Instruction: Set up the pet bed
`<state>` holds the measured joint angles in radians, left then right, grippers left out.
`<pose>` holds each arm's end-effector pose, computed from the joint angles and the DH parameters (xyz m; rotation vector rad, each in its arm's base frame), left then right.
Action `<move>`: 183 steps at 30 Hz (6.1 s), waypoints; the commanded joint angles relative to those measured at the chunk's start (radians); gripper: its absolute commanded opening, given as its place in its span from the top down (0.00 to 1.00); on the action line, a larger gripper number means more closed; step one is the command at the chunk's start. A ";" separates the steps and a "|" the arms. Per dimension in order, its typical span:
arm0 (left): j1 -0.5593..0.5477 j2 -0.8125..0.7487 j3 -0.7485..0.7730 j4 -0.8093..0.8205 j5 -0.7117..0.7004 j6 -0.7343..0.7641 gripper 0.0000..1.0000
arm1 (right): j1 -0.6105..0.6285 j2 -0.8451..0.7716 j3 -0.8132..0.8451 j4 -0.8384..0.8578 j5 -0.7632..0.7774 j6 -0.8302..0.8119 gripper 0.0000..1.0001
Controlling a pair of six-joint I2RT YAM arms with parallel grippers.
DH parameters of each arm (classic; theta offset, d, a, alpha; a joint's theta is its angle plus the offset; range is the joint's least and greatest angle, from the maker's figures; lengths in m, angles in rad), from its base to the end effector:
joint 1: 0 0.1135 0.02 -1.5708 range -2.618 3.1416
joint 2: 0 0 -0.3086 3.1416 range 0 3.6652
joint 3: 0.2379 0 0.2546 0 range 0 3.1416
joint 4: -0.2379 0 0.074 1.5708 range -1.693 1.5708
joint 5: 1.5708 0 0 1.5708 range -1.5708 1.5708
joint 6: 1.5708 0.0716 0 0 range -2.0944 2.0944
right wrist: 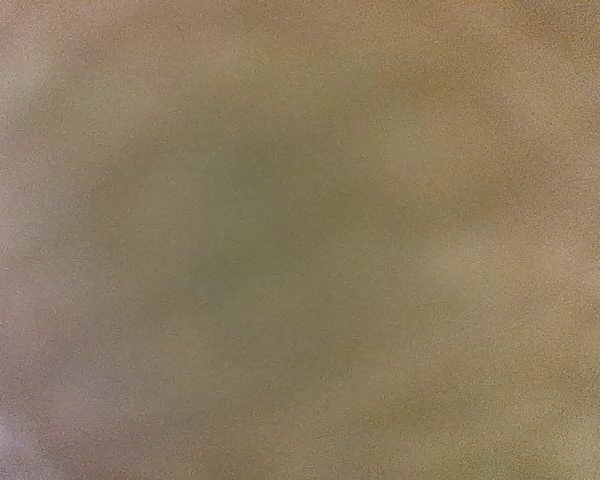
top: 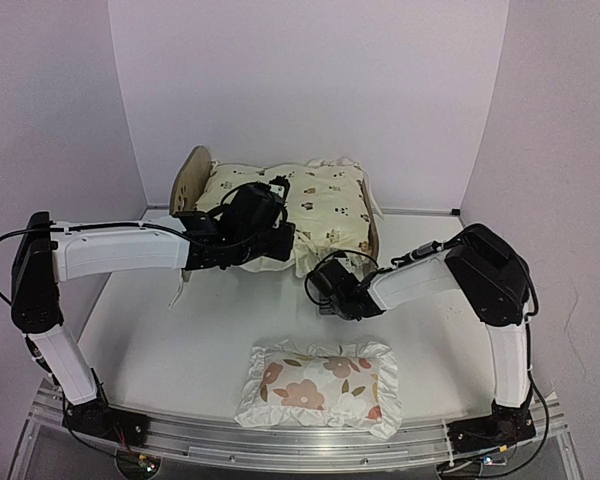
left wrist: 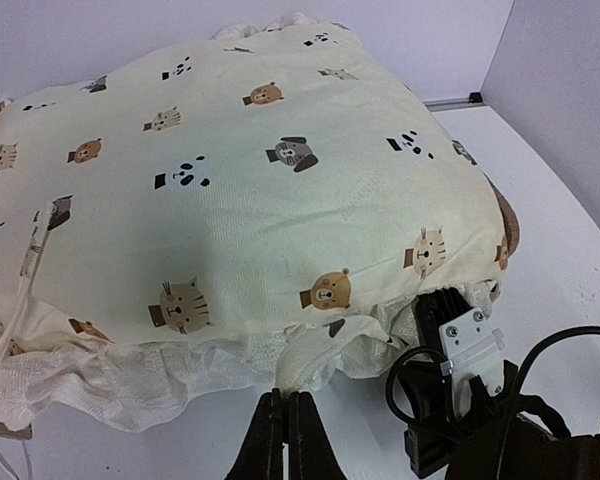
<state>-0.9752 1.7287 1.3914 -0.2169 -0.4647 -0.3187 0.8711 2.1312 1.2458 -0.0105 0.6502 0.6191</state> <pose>0.2730 -0.3456 0.3204 0.4064 2.0342 -0.3023 0.3352 0.3308 0.1190 -0.0186 2.2414 -0.0219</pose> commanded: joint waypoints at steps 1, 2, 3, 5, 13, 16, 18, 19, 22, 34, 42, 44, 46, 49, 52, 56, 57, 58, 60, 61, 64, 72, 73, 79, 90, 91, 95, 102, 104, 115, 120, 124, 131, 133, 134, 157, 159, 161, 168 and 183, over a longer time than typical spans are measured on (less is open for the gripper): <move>0.002 -0.035 0.021 0.011 0.011 -0.017 0.99 | -0.003 -0.006 -0.059 -0.124 -0.011 0.015 0.99; 0.001 -0.034 0.024 0.008 0.011 -0.018 0.99 | -0.003 -0.010 -0.064 -0.121 -0.011 0.012 1.00; 0.001 -0.033 0.026 0.007 0.012 -0.019 0.99 | -0.003 -0.019 -0.072 -0.116 -0.013 0.007 1.00; 0.001 -0.032 0.029 0.004 0.021 -0.020 0.99 | -0.003 -0.050 -0.095 -0.103 -0.027 -0.006 1.00; -0.004 -0.027 0.036 -0.013 0.165 -0.037 0.99 | -0.002 -0.349 -0.315 -0.085 -0.213 -0.097 1.00; -0.014 -0.012 0.039 -0.011 0.209 -0.051 0.99 | -0.001 -0.491 -0.408 -0.098 -0.260 -0.107 1.00; -0.024 0.002 0.050 -0.010 0.232 -0.059 0.99 | -0.002 -0.587 -0.442 -0.120 -0.290 -0.111 1.00; -0.030 0.011 0.057 -0.010 0.247 -0.062 0.99 | -0.002 -0.632 -0.458 -0.135 -0.303 -0.113 1.00; -0.049 0.031 0.080 -0.008 0.267 -0.070 1.00 | -0.002 -0.756 -0.481 -0.180 -0.345 -0.120 1.00; -0.099 0.020 0.112 -0.002 0.327 -0.100 0.99 | -0.003 -1.069 -0.435 -0.315 -0.491 -0.153 1.00; -0.105 0.029 0.148 -0.013 0.429 -0.121 0.97 | -0.002 -1.053 -0.241 -0.388 -0.589 -0.234 1.00; -0.111 0.019 0.157 -0.016 0.480 -0.123 0.97 | -0.003 -1.021 -0.177 -0.405 -0.632 -0.249 1.00; -0.121 -0.001 0.159 -0.015 0.531 -0.122 0.97 | -0.002 -0.992 -0.151 -0.410 -0.693 -0.249 1.00; -0.135 -0.049 0.146 -0.016 0.594 -0.126 0.97 | -0.003 -0.968 -0.199 -0.407 -0.739 -0.234 1.00; -0.144 -0.100 0.101 -0.002 0.640 -0.142 0.95 | -0.002 -0.972 -0.333 -0.358 -0.744 -0.199 1.00; -0.148 -0.117 0.040 -0.002 0.689 -0.165 0.95 | -0.003 -0.991 -0.443 -0.263 -0.813 -0.172 1.00; -0.148 -0.113 0.032 -0.004 0.674 -0.175 0.95 | -0.003 -0.993 -0.453 -0.246 -0.840 -0.177 1.00; -0.148 -0.106 0.028 -0.008 0.653 -0.185 0.95 | -0.002 -0.990 -0.455 -0.231 -0.873 -0.182 1.00; -0.148 -0.090 0.029 -0.020 0.624 -0.196 0.95 | 0.001 -0.969 -0.447 -0.200 -0.966 -0.195 1.00; -0.148 -0.081 0.031 -0.026 0.622 -0.198 0.96 | 0.004 -0.948 -0.437 -0.181 -1.029 -0.199 1.00; -0.150 -0.076 0.020 -0.036 0.621 -0.199 0.96 | 0.033 -0.852 -0.411 -0.172 -1.124 -0.217 1.00; -0.156 -0.055 -0.048 -0.030 0.644 -0.232 0.96 | 0.083 -0.765 -0.485 -0.108 -1.131 -0.187 1.00; -0.162 -0.054 -0.061 -0.030 0.649 -0.240 0.96 | 0.086 -0.775 -0.502 -0.108 -1.122 -0.186 1.00; -0.200 -0.063 -0.116 -0.108 0.690 -0.316 0.94 | 0.088 -0.894 -0.578 -0.120 -1.073 -0.185 1.00; -0.250 -0.123 -0.174 -0.130 0.739 -0.402 0.89 | 0.088 -0.983 -0.567 -0.245 -0.997 -0.256 1.00; -0.250 -0.123 -0.169 -0.124 0.735 -0.403 0.89 | 0.088 -0.974 -0.571 -0.245 -0.993 -0.257 1.00; -0.249 -0.100 -0.128 -0.082 0.727 -0.397 0.91 | 0.087 -0.934 -0.593 -0.234 -1.015 -0.255 1.00; -0.250 0.084 0.072 -0.091 0.746 -0.354 0.94 | 0.087 -0.960 -0.664 -0.172 -1.015 -0.260 1.00; -0.250 0.137 0.129 -0.097 0.744 -0.353 0.94 | 0.088 -0.978 -0.681 -0.164 -1.014 -0.270 1.00; -0.217 0.309 0.331 -0.185 0.726 -0.379 0.93 | 0.088 -1.146 -0.785 -0.089 -0.941 -0.314 1.00; -0.199 0.327 0.321 -0.133 0.823 -0.383 0.92 | 0.088 -1.228 -0.812 -0.089 -0.889 -0.329 1.00; -0.196 0.395 0.376 -0.139 0.937 -0.344 0.86 | 0.088 -1.220 -0.814 -0.079 -0.882 -0.334 1.00; -0.164 0.419 0.411 -0.169 1.041 -0.303 0.38 | 0.087 -1.179 -0.808 -0.050 -0.863 -0.331 1.00; -0.151 0.401 0.406 -0.176 1.036 -0.299 0.27 | 0.087 -1.181 -0.811 -0.045 -0.855 -0.332 1.00; -0.146 0.391 0.403 -0.185 1.030 -0.295 0.24 | 0.088 -1.182 -0.812 -0.043 -0.853 -0.332 1.00; -0.086 0.072 0.144 -0.268 0.778 -0.209 0.24 | 0.088 -1.132 -0.821 -0.033 -0.846 -0.293 1.00; -0.086 0.043 0.076 -0.227 0.777 -0.205 0.26 | 0.087 -1.115 -0.813 -0.037 -0.857 -0.289 1.00; -0.086 0.037 0.029 -0.187 0.788 -0.208 0.28 | 0.088 -1.088 -0.801 -0.038 -0.873 -0.288 1.00; -0.099 0.129 0.002 -0.046 0.865 -0.316 0.32 | 0.088 -1.025 -0.762 -0.035 -0.900 -0.312 1.00; -0.160 0.237 0.103 -0.089 0.793 -0.409 0.41 | 0.088 -1.107 -0.738 -0.031 -0.848 -0.354 1.00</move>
<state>-1.1226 1.9631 1.4695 -0.3050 0.3502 -0.7002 0.9543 1.0317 0.4747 -0.0581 -0.2124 0.2868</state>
